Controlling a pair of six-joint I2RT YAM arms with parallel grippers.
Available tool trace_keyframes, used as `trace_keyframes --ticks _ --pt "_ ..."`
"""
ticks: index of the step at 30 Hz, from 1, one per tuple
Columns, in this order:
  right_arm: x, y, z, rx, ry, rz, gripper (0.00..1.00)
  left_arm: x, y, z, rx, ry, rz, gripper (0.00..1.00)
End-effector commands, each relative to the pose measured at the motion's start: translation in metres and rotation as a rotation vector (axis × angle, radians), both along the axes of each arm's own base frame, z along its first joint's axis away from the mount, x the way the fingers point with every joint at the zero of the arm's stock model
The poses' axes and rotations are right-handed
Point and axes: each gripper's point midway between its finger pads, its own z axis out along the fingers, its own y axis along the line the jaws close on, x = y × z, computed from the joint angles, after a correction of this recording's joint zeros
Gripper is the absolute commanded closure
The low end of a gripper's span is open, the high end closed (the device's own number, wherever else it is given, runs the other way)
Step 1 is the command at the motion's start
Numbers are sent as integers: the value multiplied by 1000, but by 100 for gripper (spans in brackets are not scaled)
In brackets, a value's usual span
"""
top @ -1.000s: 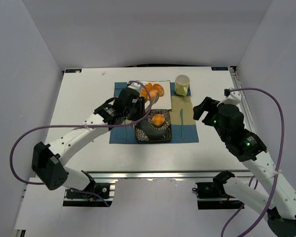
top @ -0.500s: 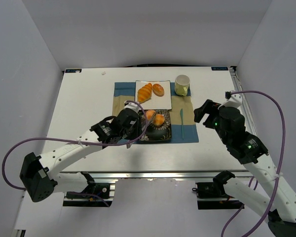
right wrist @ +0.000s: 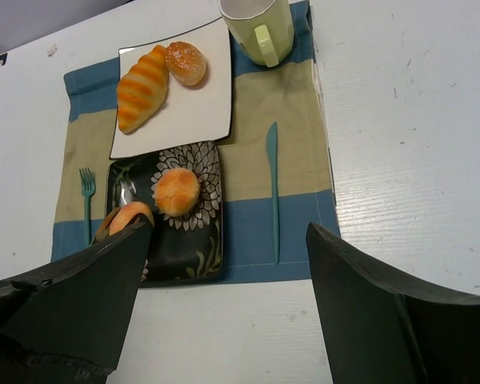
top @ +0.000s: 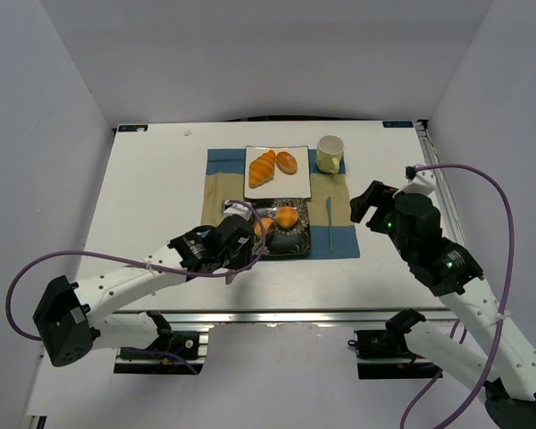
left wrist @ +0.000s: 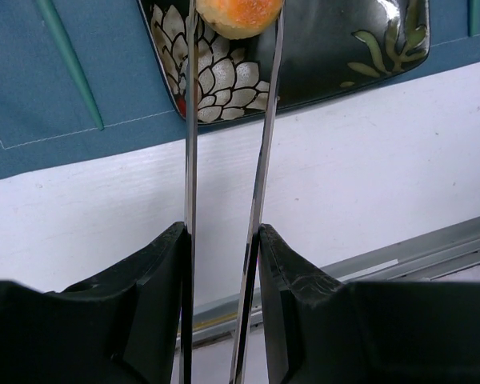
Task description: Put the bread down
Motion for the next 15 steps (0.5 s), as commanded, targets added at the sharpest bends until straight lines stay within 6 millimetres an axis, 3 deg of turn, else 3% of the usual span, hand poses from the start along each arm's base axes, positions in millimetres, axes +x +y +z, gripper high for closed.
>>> trace_keyframes --ticks 1,6,15 --pt "3 2 5 17 -22 -4 14 5 -4 11 -34 -43 22 59" --pt "4 3 2 14 -14 -1 15 1 -4 8 -4 -34 15 39" --pt "6 4 1 14 -14 1 14 2 1 18 7 -51 29 33"
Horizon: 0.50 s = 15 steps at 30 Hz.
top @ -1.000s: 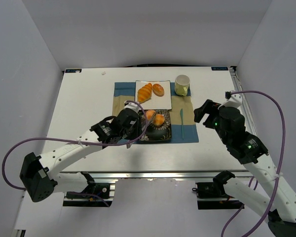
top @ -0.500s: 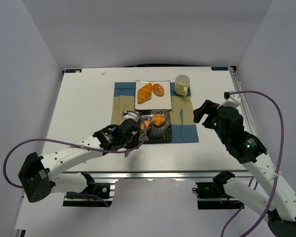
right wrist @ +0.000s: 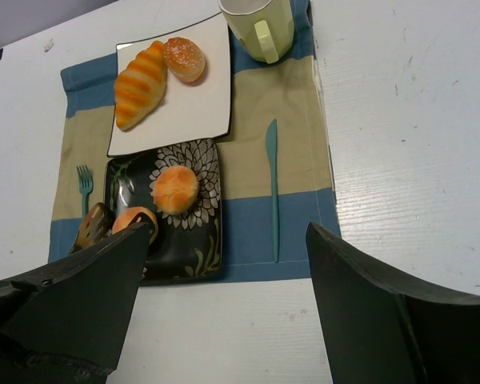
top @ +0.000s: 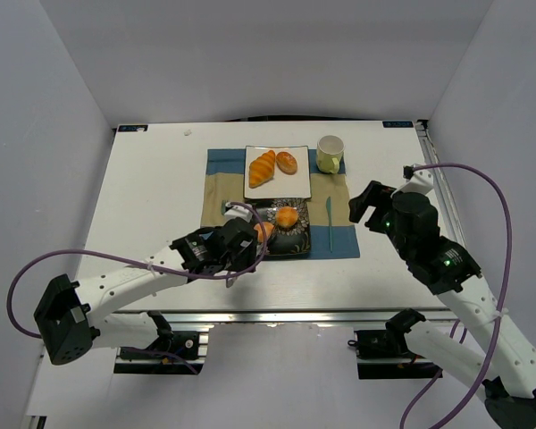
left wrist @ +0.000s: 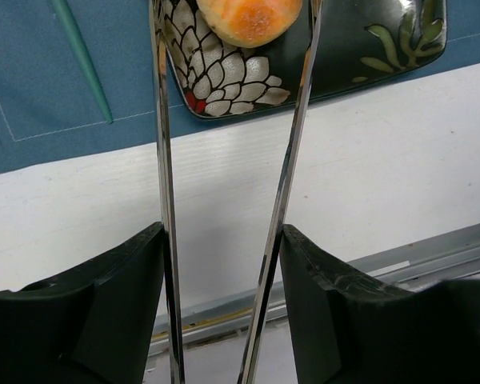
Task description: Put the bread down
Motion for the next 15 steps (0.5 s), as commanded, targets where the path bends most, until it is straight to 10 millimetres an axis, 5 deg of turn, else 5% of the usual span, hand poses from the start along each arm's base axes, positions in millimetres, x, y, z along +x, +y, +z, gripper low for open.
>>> trace_keyframes --ticks 1,7,12,15 --pt "5 3 6 20 -24 -3 14 6 0 23 -23 -48 26 33" --pt "6 4 7 18 -26 1 15 14 13 69 -40 -123 88 33" --pt "8 6 8 22 -27 7 14 24 47 129 -47 -259 231 35" --pt "8 8 10 27 -31 13 15 29 65 146 4 -309 293 35"
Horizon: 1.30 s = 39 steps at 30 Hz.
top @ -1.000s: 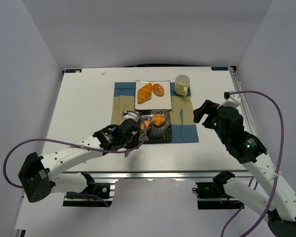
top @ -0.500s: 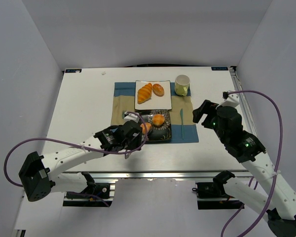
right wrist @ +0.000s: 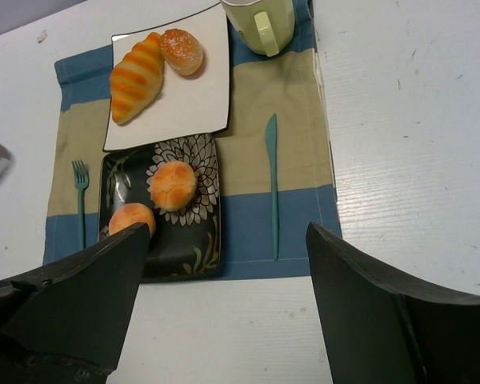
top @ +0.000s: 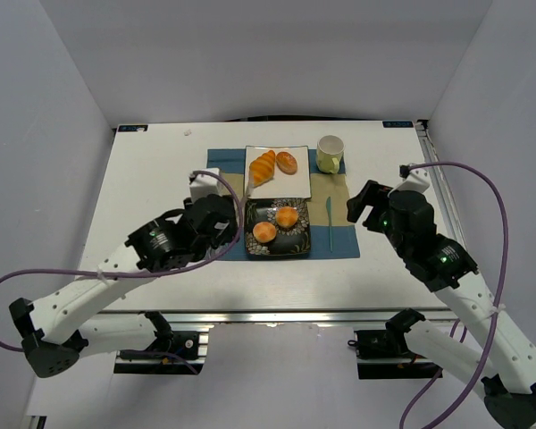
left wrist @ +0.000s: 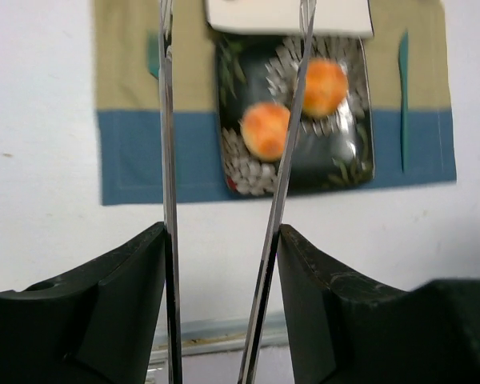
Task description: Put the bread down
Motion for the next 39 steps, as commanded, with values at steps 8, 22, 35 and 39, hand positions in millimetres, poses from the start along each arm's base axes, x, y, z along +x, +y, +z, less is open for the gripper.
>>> trace_keyframes --ticks 8,22,35,39 --pt "8 16 27 57 -68 53 14 76 116 45 129 -117 405 34" --pt "30 50 39 70 -84 164 14 264 228 -12 41 -58 453 44" --pt "52 74 44 45 -115 237 14 372 297 -105 80 48 512 44" --pt "57 79 38 41 -116 250 14 386 305 -141 86 79 535 45"
